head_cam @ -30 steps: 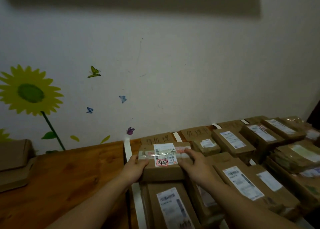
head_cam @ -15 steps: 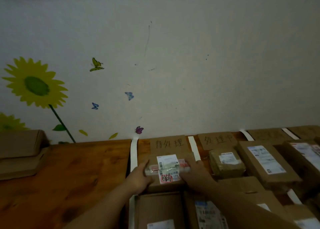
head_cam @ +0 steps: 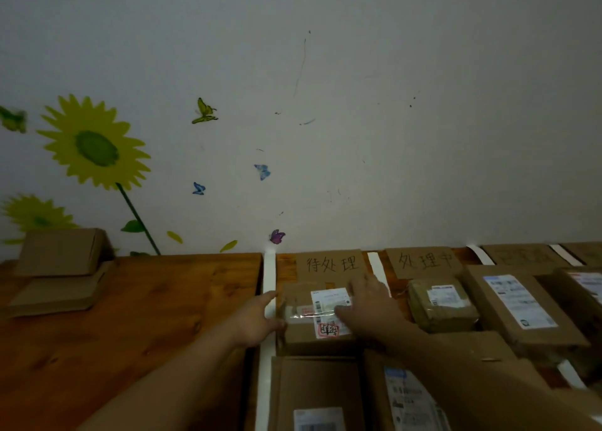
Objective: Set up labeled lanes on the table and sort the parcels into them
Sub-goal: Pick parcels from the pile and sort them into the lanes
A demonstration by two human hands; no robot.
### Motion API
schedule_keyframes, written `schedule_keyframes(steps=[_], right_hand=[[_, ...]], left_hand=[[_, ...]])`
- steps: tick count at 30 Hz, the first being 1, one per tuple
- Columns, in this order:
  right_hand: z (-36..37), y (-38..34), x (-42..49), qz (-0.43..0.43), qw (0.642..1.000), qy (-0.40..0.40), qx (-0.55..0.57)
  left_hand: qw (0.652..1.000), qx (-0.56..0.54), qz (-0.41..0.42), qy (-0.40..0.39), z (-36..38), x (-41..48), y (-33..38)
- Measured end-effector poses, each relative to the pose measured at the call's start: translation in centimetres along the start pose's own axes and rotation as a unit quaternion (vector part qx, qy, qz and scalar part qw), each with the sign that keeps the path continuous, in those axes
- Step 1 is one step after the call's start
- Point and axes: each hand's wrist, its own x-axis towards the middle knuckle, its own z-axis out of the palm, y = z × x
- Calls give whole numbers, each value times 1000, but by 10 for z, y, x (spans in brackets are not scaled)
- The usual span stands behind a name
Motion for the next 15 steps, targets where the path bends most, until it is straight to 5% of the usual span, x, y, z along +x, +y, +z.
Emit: schedule_keyframes(steps=[7,15], right_hand=[[20,-130,-18,-109,994,-2,-15],[83,-317,-49,-124,988,-91,22]], left_hand=[[998,32,-29,46,-103,-60,-90],[989,26,-78,126,-235,-161,-241]])
